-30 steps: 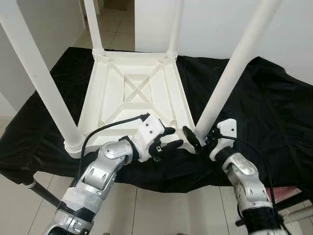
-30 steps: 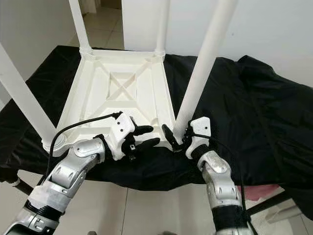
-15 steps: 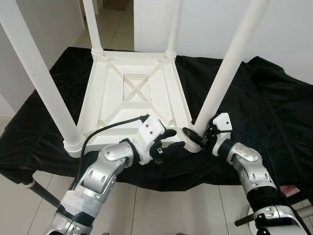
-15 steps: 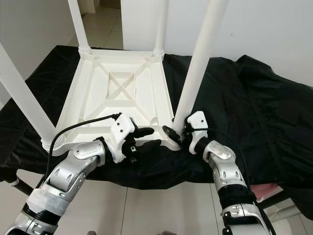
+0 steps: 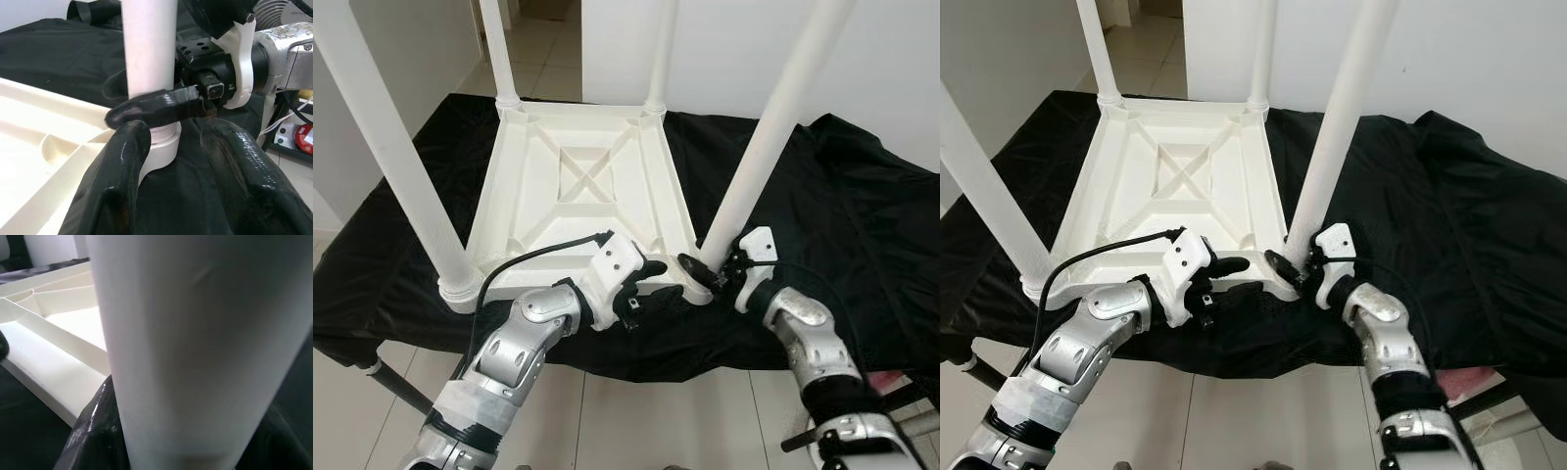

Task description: Building children table

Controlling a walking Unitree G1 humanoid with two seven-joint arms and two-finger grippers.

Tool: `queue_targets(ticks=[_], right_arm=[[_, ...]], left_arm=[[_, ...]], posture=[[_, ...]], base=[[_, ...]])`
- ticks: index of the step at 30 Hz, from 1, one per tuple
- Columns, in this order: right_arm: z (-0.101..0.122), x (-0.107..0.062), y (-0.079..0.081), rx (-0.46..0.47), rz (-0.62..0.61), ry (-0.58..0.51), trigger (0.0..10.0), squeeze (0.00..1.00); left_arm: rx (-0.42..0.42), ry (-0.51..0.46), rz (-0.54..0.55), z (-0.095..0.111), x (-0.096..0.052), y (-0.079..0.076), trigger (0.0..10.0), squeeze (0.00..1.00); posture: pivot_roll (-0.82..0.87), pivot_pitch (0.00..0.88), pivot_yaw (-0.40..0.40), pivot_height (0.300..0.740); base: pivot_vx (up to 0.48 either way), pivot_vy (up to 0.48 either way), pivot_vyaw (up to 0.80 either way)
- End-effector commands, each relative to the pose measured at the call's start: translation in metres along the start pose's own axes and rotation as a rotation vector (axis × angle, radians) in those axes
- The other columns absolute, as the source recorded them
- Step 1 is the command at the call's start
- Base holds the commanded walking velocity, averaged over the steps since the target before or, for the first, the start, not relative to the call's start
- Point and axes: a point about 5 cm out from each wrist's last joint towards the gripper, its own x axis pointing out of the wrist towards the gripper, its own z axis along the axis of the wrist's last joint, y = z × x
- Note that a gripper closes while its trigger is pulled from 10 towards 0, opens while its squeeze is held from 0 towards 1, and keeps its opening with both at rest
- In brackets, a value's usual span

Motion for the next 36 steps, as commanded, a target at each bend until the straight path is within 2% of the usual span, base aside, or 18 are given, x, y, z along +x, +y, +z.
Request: queue_targets(ticks=[1,3,5,6,8,9,10,11,12,13,15,18,22,28,29,32,33,36], right_arm=[[-0.001,0.002,0.004,0.018,-0.026,-0.002,10.0,0.00],[-0.003,0.005,0.007,0.012,-0.147,0.011,10.0,0.00],[-0.003,0.005,0.007,0.012,-0.147,0.011,10.0,0.00],[-0.004,0.006,0.009,0.018,-0.208,0.018,10.0,0.00],[-0.004,0.007,0.013,0.021,-0.247,0.016,10.0,0.00],[-0.007,0.004,0.017,0.070,-0.396,0.027,10.0,0.00],[-0.007,0.004,0.017,0.070,-0.396,0.027,10.0,0.00],[-0.008,0.003,0.017,0.089,-0.443,0.032,10.0,0.00],[-0.012,0.000,0.020,0.093,-0.549,0.051,10.0,0.00],[-0.012,0.000,0.020,0.093,-0.549,0.051,10.0,0.00],[-0.014,-0.003,0.027,0.098,-0.655,0.056,10.0,0.00],[-0.015,-0.004,0.030,0.106,-0.690,0.057,10.0,0.00],[-0.012,0.006,0.049,0.173,-0.708,0.036,10.0,0.00],[-0.007,0.006,0.052,0.167,-0.733,0.038,10.0,0.00],[-0.007,0.004,0.051,0.159,-0.738,0.041,10.0,0.33],[-0.007,0.004,0.050,0.153,-0.741,0.041,10.0,0.33],[-0.007,0.003,0.049,0.155,-0.747,0.039,10.0,1.00],[-0.005,0.001,0.045,0.102,-0.729,0.027,10.0,1.00]], left_arm=[[0.017,0.016,-0.022,-0.003,0.000,0.000,10.0,0.00],[0.024,0.012,-0.002,-0.002,-0.001,0.003,10.0,0.00],[0.024,0.012,-0.002,-0.002,-0.001,0.003,10.0,0.00],[0.026,0.010,0.005,-0.002,-0.001,0.005,10.0,0.00],[0.029,0.010,0.011,-0.002,-0.002,0.006,10.0,0.00],[0.032,0.011,0.020,-0.002,-0.003,0.007,10.0,0.00],[0.032,0.011,0.020,-0.002,-0.003,0.007,10.0,0.00],[0.032,0.012,0.023,-0.003,-0.004,0.007,10.0,0.00],[0.031,0.013,0.026,-0.003,-0.005,0.007,10.0,0.00],[0.031,0.013,0.026,-0.003,-0.005,0.007,10.0,0.00],[0.030,0.014,0.028,-0.004,-0.005,0.007,10.0,0.00],[0.029,0.015,0.029,-0.004,-0.005,0.007,10.0,0.00],[0.033,0.015,0.028,-0.004,-0.006,0.007,10.0,0.00],[0.035,0.015,0.025,-0.005,-0.007,0.006,10.0,0.00],[0.038,0.015,0.027,-0.004,-0.007,0.007,10.0,0.00],[0.039,0.015,0.028,-0.004,-0.007,0.007,10.0,0.00],[0.040,0.014,0.030,-0.004,-0.007,0.008,10.0,0.00],[0.045,0.014,0.030,-0.003,-0.007,0.008,10.0,0.00]], posture=[[-0.01,0.000,-0.067,0.740],[-0.01,0.000,-0.069,0.740],[-0.01,0.000,-0.069,0.740],[-0.01,0.000,-0.074,0.740],[-0.01,0.000,-0.076,0.740],[-0.01,0.000,-0.080,0.740],[-0.01,0.000,-0.080,0.740],[-0.01,0.000,-0.081,0.740],[-0.01,0.000,-0.081,0.740],[-0.01,0.000,-0.081,0.740],[-0.01,0.000,-0.086,0.740],[-0.01,0.000,-0.086,0.740],[-0.01,0.000,-0.083,0.740],[0.00,0.000,-0.081,0.740],[0.00,0.000,-0.081,0.740],[0.00,0.000,-0.081,0.740],[0.00,0.000,-0.080,0.740],[0.00,0.000,-0.079,0.740]], base=[[0.000,0.000,0.00],[0.000,0.000,0.00],[0.000,0.000,0.00],[0.000,0.000,0.00],[0.000,0.000,0.00],[0.000,0.000,0.00],[0.000,0.000,0.00],[0.000,0.000,0.00],[0.000,0.000,0.00],[0.000,0.000,0.00],[0.000,0.000,0.00],[0.000,0.000,0.00],[0.000,0.000,0.00],[0.000,0.000,0.00],[0.000,0.000,0.00],[0.000,0.000,0.00],[0.000,0.000,0.00],[0.000,0.000,0.00]])
